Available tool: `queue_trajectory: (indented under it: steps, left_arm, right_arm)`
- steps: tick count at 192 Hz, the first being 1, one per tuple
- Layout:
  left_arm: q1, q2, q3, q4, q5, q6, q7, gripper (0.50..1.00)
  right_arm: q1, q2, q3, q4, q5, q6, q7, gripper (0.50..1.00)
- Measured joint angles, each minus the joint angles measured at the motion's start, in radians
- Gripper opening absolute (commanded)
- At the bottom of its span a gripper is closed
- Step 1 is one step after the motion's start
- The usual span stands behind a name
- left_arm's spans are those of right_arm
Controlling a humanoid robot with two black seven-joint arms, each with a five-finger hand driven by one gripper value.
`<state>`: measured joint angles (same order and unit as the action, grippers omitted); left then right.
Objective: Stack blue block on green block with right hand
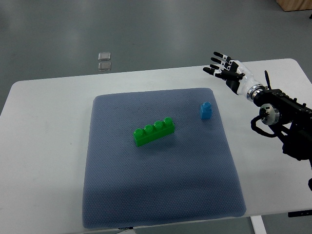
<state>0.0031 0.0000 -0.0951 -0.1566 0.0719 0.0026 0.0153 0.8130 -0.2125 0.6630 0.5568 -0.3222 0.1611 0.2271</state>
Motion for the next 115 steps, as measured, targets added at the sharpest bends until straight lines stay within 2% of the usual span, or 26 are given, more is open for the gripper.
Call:
queue_trajectory:
  steps: [115]
  left_arm:
    - [0.0, 0.0, -0.002, 0.003, -0.001, 0.001, 0.0, 1.0]
  right_arm:
    - [0.002, -0.015, 0.002, 0.0, 0.0, -0.001, 0.002, 0.913]
